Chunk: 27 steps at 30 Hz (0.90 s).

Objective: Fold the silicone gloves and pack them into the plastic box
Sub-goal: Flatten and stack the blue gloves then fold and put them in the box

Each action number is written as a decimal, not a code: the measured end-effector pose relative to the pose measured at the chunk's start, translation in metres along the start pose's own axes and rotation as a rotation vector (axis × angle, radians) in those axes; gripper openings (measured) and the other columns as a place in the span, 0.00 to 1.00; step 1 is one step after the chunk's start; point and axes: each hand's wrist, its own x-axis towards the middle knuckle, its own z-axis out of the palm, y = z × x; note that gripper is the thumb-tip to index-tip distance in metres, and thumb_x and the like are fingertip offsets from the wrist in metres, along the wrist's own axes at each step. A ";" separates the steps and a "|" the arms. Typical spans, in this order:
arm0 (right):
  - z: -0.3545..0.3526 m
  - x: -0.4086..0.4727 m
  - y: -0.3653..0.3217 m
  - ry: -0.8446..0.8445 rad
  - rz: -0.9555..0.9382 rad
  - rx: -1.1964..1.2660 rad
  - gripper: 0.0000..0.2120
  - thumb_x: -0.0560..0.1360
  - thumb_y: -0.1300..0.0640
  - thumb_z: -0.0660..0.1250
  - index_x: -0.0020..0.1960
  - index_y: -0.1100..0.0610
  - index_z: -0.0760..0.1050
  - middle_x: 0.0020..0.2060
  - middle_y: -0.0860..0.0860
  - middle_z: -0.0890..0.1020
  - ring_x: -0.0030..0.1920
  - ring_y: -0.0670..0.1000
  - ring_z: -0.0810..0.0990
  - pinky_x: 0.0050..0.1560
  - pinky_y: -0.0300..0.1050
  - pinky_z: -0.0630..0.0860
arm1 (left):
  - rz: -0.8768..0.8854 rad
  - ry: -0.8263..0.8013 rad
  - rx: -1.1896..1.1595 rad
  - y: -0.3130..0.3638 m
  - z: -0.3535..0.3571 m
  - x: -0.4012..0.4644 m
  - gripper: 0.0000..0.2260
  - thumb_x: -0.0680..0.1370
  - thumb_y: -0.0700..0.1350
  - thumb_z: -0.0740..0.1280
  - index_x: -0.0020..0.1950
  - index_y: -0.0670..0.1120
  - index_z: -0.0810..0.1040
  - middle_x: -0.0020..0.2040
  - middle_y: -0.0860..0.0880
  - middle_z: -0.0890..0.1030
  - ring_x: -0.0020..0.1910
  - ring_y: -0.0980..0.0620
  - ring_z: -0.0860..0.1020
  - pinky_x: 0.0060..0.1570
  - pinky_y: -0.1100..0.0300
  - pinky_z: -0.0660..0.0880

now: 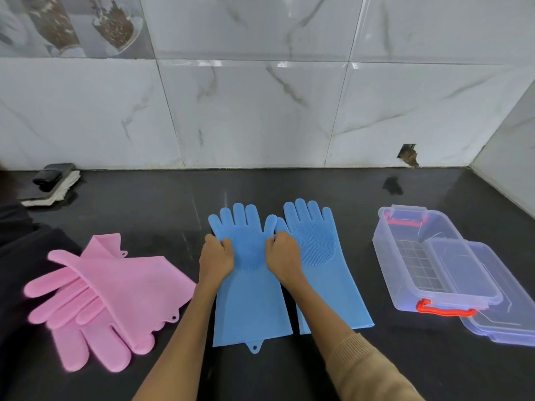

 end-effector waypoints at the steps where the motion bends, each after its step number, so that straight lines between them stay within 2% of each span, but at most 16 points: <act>1: -0.001 0.002 -0.002 -0.012 -0.031 0.052 0.10 0.81 0.59 0.54 0.43 0.60 0.66 0.33 0.50 0.70 0.31 0.47 0.68 0.29 0.38 0.63 | -0.056 -0.037 -0.128 0.002 -0.001 -0.001 0.09 0.80 0.44 0.55 0.52 0.38 0.68 0.42 0.45 0.73 0.36 0.51 0.71 0.35 0.57 0.67; 4: -0.012 0.007 -0.010 -0.090 -0.063 0.284 0.08 0.82 0.59 0.52 0.45 0.60 0.63 0.32 0.47 0.66 0.31 0.44 0.63 0.30 0.35 0.62 | -0.169 -0.172 -0.461 0.013 -0.005 -0.003 0.10 0.79 0.44 0.60 0.54 0.39 0.74 0.46 0.43 0.80 0.39 0.49 0.78 0.35 0.58 0.74; 6: -0.027 0.015 -0.012 -0.140 -0.022 0.421 0.06 0.82 0.58 0.51 0.48 0.59 0.63 0.35 0.47 0.66 0.33 0.43 0.64 0.34 0.35 0.64 | -0.128 -0.196 -0.520 0.027 -0.007 -0.001 0.08 0.79 0.40 0.61 0.55 0.40 0.74 0.48 0.44 0.81 0.42 0.49 0.79 0.37 0.58 0.76; 9: -0.064 0.033 -0.009 -0.105 0.024 0.499 0.06 0.82 0.56 0.51 0.50 0.57 0.64 0.37 0.47 0.67 0.35 0.44 0.65 0.36 0.37 0.65 | -0.040 -0.236 -0.560 0.061 -0.003 0.002 0.07 0.79 0.38 0.60 0.57 0.42 0.72 0.46 0.46 0.78 0.39 0.52 0.78 0.34 0.60 0.74; 13: -0.116 0.067 0.008 -0.042 0.068 0.443 0.05 0.81 0.56 0.53 0.52 0.57 0.66 0.38 0.48 0.69 0.38 0.46 0.66 0.38 0.42 0.65 | 0.012 -0.346 -0.639 0.097 0.029 0.004 0.13 0.80 0.41 0.61 0.64 0.44 0.69 0.54 0.45 0.78 0.46 0.49 0.79 0.40 0.58 0.78; 16: -0.125 0.080 0.035 -0.111 0.179 0.309 0.09 0.79 0.56 0.56 0.40 0.56 0.66 0.35 0.53 0.68 0.35 0.49 0.65 0.37 0.43 0.65 | -0.090 -0.396 -0.619 0.098 0.059 -0.001 0.13 0.80 0.42 0.62 0.64 0.43 0.70 0.53 0.46 0.79 0.46 0.49 0.79 0.40 0.58 0.78; 17: -0.123 0.080 0.046 -0.162 0.236 0.295 0.11 0.78 0.55 0.58 0.38 0.58 0.67 0.36 0.58 0.69 0.35 0.51 0.69 0.39 0.44 0.67 | -0.132 -0.410 -0.586 0.094 0.066 -0.004 0.12 0.80 0.43 0.62 0.63 0.42 0.71 0.50 0.47 0.80 0.44 0.49 0.79 0.37 0.58 0.77; 18: -0.120 0.079 0.058 -0.214 0.288 0.324 0.13 0.78 0.54 0.60 0.42 0.63 0.71 0.44 0.48 0.69 0.43 0.48 0.62 0.43 0.46 0.72 | -0.165 -0.414 -0.557 0.088 0.070 -0.007 0.11 0.80 0.44 0.62 0.61 0.42 0.73 0.47 0.48 0.79 0.42 0.50 0.79 0.35 0.58 0.76; 19: -0.118 0.075 0.067 -0.251 0.335 0.376 0.17 0.78 0.52 0.62 0.52 0.68 0.74 0.61 0.71 0.69 0.61 0.62 0.76 0.49 0.48 0.76 | -0.185 -0.407 -0.551 0.082 0.072 -0.010 0.09 0.80 0.45 0.62 0.58 0.43 0.73 0.45 0.49 0.79 0.40 0.51 0.79 0.33 0.58 0.75; 20: -0.118 0.067 0.071 -0.272 0.372 0.439 0.22 0.78 0.51 0.64 0.63 0.67 0.70 0.56 0.64 0.78 0.54 0.57 0.80 0.52 0.50 0.77 | -0.191 -0.391 -0.549 0.076 0.071 -0.013 0.06 0.80 0.45 0.62 0.55 0.45 0.73 0.45 0.49 0.79 0.40 0.52 0.79 0.33 0.58 0.75; 21: -0.121 0.057 0.072 -0.275 0.383 0.487 0.27 0.77 0.50 0.65 0.70 0.65 0.64 0.62 0.61 0.75 0.56 0.56 0.79 0.51 0.49 0.77 | -0.191 -0.373 -0.545 0.070 0.069 -0.015 0.06 0.80 0.46 0.63 0.53 0.45 0.72 0.46 0.49 0.79 0.41 0.51 0.80 0.33 0.58 0.77; 22: -0.125 0.048 0.073 -0.272 0.384 0.516 0.30 0.77 0.51 0.67 0.73 0.61 0.59 0.64 0.57 0.73 0.53 0.55 0.79 0.49 0.48 0.78 | -0.191 -0.360 -0.517 0.065 0.066 -0.020 0.09 0.79 0.47 0.64 0.55 0.44 0.70 0.49 0.47 0.79 0.44 0.50 0.81 0.34 0.56 0.79; 24: -0.131 0.031 0.079 -0.285 0.407 0.449 0.33 0.75 0.52 0.69 0.74 0.57 0.57 0.59 0.56 0.74 0.47 0.53 0.81 0.45 0.47 0.79 | -0.203 -0.377 -0.426 0.054 0.059 -0.032 0.15 0.77 0.49 0.67 0.59 0.43 0.69 0.54 0.45 0.79 0.47 0.48 0.83 0.36 0.53 0.82; 25: -0.132 0.021 0.083 -0.302 0.418 0.385 0.33 0.74 0.52 0.71 0.73 0.58 0.58 0.57 0.56 0.75 0.46 0.53 0.81 0.44 0.46 0.80 | -0.201 -0.420 -0.379 0.050 0.055 -0.041 0.15 0.76 0.50 0.67 0.56 0.42 0.70 0.53 0.44 0.81 0.45 0.48 0.84 0.36 0.54 0.83; 27: -0.135 0.004 0.087 -0.353 0.420 0.212 0.31 0.73 0.51 0.72 0.69 0.60 0.64 0.58 0.56 0.76 0.49 0.54 0.81 0.49 0.48 0.81 | -0.192 -0.523 -0.298 0.042 0.050 -0.060 0.11 0.77 0.49 0.67 0.49 0.42 0.72 0.49 0.44 0.84 0.41 0.49 0.84 0.32 0.57 0.82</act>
